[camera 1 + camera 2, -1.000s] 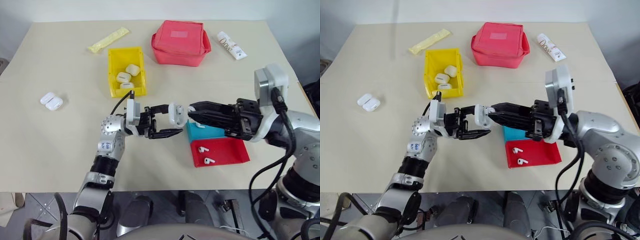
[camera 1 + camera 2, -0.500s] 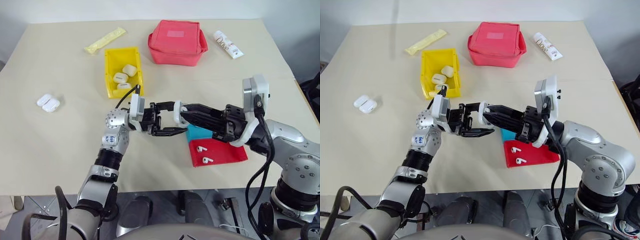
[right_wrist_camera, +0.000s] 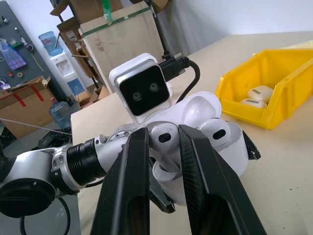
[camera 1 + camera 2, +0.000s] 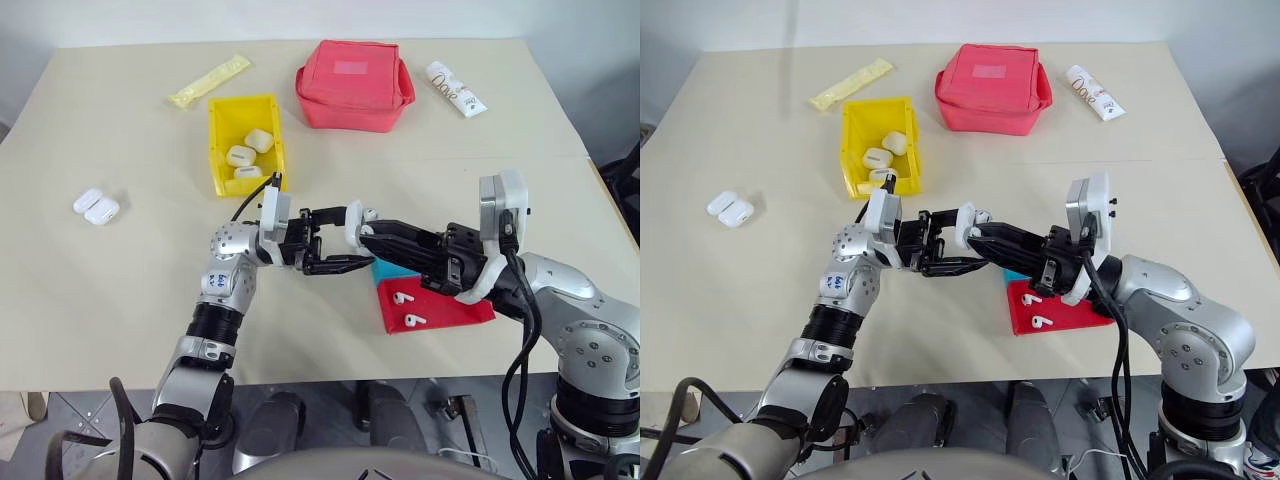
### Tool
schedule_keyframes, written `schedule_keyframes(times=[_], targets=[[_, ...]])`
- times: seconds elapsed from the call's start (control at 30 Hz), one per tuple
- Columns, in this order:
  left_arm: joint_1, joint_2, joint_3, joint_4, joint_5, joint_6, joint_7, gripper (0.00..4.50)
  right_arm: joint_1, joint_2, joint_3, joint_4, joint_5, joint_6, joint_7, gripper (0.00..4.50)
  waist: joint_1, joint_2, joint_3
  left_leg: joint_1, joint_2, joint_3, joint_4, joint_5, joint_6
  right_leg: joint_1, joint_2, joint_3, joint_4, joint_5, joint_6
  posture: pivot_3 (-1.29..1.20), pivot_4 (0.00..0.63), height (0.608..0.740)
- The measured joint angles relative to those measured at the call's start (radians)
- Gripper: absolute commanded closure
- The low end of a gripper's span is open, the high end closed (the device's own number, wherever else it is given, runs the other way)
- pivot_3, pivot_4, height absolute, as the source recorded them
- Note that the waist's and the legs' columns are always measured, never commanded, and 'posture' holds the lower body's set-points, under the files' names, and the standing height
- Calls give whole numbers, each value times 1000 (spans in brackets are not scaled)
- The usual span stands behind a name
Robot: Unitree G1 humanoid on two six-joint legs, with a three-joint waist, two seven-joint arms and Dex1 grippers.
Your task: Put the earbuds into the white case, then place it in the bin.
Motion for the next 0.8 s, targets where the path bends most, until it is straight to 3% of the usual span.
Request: schedule_keyframes(times=[0.73,0.8], targets=[[12,37,-7,-21,19,21,3,1736,39,-80,82,27,-54,-125,8,4007,1,0,0,0,0,0,0,0,0,0,0,0,0,0,0,0,150,740],[13,37,-4,-21,19,12,2,1736,29,-87,88,26,-58,-125,8,3277,2,0,0,0,0,0,0,0,0,0,0,0,0,0,0,0,150,740]])
